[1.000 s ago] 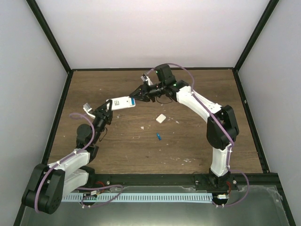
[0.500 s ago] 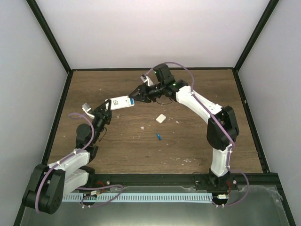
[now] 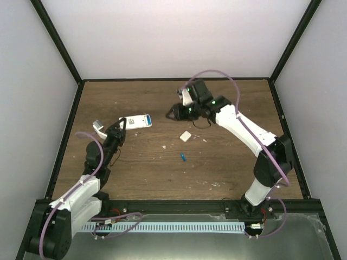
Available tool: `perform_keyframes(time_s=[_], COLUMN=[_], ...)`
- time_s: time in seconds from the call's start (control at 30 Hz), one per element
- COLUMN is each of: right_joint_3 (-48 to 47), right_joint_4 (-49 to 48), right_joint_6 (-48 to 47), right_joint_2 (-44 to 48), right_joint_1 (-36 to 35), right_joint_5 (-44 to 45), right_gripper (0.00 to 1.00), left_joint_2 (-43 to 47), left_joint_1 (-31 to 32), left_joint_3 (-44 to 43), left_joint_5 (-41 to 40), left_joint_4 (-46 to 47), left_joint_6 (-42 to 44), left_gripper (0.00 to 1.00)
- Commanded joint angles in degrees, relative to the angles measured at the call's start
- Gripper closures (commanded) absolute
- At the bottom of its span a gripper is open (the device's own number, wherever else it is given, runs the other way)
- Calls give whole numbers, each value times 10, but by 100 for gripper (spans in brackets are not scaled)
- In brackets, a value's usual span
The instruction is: Load the batteries into the remote control
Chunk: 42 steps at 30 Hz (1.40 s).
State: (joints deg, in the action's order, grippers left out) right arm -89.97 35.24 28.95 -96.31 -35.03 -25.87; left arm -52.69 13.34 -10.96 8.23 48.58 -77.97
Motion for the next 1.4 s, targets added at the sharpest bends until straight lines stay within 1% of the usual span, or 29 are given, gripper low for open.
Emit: perform_keyframes(time_s=[0.0, 0.13, 0.23, 0.37, 0.5, 0.67, 1.07, 1.37], right_joint_3=[94, 171, 212, 243, 254, 254, 254, 271], right_joint_4=[95, 92, 72, 49, 42, 37, 33, 29], right_joint_6=[-45, -34, -26, -24, -27, -29, -32, -32], right_joint_2=[-3, 1, 8, 6, -11, -31, -63, -73], right_joint_1=[-23, -45, -58, -70, -84, -101, -111, -111], right_joint_5=[162, 194, 195, 193, 197, 209, 216, 216], right_gripper=[63, 63, 62, 63, 64, 68, 79, 81], left_joint_2=[40, 74, 90, 95, 92, 92, 90, 79], left_joint_1=[-5, -4, -5, -5, -5, -5, -5, -5], left_joint_3=[-18, -14, -13, -12, -13, -14, -18, -22], left_joint_5=[-1, -8, -7, -5, 3, 4, 8, 12], left_joint_4=[-112, -171, -188, -194, -196, -195, -197, -185], left_joint_6=[33, 30, 33, 35, 35, 34, 31, 25], left_gripper=[100, 100, 100, 100, 100, 100, 100, 100])
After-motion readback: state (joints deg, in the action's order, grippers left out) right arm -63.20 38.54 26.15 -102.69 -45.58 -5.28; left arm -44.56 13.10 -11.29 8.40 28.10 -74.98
